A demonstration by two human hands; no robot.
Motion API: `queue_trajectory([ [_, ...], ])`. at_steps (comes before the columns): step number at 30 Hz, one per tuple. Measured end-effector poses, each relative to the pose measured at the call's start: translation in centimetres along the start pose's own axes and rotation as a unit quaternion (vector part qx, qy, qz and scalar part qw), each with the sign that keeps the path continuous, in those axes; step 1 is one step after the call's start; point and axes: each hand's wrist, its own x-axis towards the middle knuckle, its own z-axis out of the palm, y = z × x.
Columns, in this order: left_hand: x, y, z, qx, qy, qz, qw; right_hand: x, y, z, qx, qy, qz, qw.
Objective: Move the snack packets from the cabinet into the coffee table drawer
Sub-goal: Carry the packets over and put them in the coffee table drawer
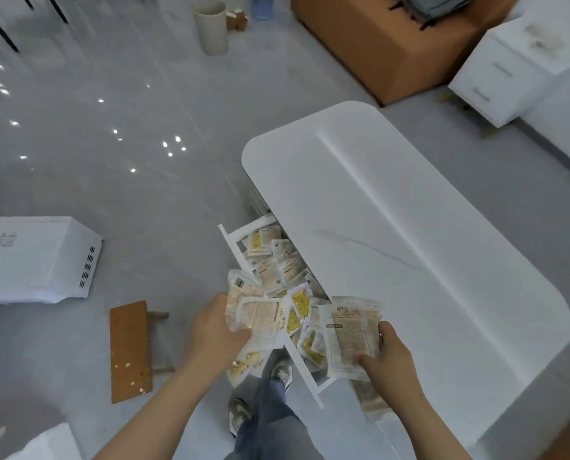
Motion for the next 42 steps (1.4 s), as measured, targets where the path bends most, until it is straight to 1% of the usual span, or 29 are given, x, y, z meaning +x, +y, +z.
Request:
queue_trajectory([
  [8, 8.5, 0.4, 2.7, 0.011, -0.034, -0.007, 0.999, 6.9, 0.4, 2.1, 0.006, 0.003, 0.036, 0.999],
  [14, 14.8, -0.3, 5.2, 0.035, -0.060, 0.008, 0.998, 10.8, 2.4, 5.0, -0.003, 0.003, 0.095, 0.995],
  [22, 23.7, -2.5, 9.7, 0.060, -0.120, -0.006, 0.991, 15.0, 4.9, 10.6, 0.019, 0.026, 0.179, 0.983],
  [26, 27.5, -3.9, 12.5, 0.051, -0.151, -0.015, 0.987, 17.0, 6.2, 14.1, 0.046, 0.033, 0.191, 0.980],
  [30, 30.6, -5.7, 15.4, 0.058, -0.167, -0.007, 0.984, 19.3, 7.9, 17.7, 0.061, 0.024, 0.209, 0.976],
  [33, 32.6, -7.0, 17.5, 0.056, -0.170, -0.013, 0.984, 20.7, 9.4, 20.0, 0.065, 0.031, 0.222, 0.972],
  [39, 35.8, -8.4, 21.4, 0.007, -0.154, -0.010, 0.988, 23.4, 11.5, 23.2, 0.071, 0.022, 0.233, 0.970],
  [42, 37.4, -9.2, 23.3, -0.031, -0.142, -0.036, 0.989, 24.5, 12.2, 24.3, 0.071, 0.024, 0.234, 0.969],
])
